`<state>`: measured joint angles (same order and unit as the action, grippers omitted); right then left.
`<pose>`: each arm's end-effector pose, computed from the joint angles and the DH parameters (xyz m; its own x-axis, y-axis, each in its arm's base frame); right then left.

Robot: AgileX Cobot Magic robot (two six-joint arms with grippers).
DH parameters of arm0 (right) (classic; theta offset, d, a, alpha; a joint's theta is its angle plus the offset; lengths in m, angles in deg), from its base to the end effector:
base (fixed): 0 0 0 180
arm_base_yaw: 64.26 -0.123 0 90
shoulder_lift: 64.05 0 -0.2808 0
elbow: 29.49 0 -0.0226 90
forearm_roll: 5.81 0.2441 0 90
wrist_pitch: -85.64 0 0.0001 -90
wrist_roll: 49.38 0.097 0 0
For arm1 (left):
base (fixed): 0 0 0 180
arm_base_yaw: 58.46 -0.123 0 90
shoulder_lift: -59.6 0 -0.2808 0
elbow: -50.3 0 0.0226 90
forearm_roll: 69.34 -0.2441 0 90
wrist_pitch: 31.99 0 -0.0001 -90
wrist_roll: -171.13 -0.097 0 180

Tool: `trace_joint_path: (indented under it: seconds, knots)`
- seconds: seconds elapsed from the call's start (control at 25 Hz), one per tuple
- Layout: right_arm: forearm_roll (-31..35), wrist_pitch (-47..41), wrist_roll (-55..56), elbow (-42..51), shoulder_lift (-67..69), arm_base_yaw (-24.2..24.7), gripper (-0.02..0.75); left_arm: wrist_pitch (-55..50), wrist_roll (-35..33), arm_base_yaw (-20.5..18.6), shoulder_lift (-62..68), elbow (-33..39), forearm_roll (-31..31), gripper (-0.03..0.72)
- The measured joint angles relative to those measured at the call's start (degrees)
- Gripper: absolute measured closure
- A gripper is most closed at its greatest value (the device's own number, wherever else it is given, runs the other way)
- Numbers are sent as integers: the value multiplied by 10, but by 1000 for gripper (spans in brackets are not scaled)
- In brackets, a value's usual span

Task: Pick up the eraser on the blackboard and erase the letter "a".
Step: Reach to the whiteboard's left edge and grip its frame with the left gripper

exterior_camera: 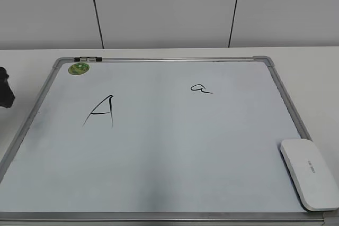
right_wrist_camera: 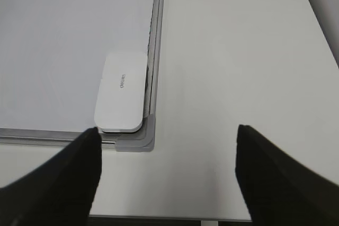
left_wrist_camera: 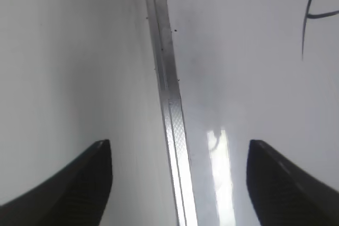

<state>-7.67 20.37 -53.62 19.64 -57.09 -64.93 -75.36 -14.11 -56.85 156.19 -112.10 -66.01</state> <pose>-0.0060 -0.0029 0.2614 -0.5194 -0.0935 -0.8494 -0.0321 0.9954 -0.0900 0.3009 -0.0123 0.2329 -0.9203 0.0750 -0.3838 0.0887 0.9959 -0.0180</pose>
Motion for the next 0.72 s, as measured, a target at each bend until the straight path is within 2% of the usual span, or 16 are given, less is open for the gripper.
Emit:
trace_joint_path:
  seconds: [0.24, 0.48, 0.72]
  knots:
    - [0, 0, 0, 0, 0, 0, 151, -45, -18, -5, 103, -78, 0, 90]
    - [0, 0, 0, 0, 0, 0, 151, -62, -81, -45, 180, -122, 72, 90]
    - [0, 0, 0, 0, 0, 0, 151, -62, -129, -66, 224, -148, 110, 96]
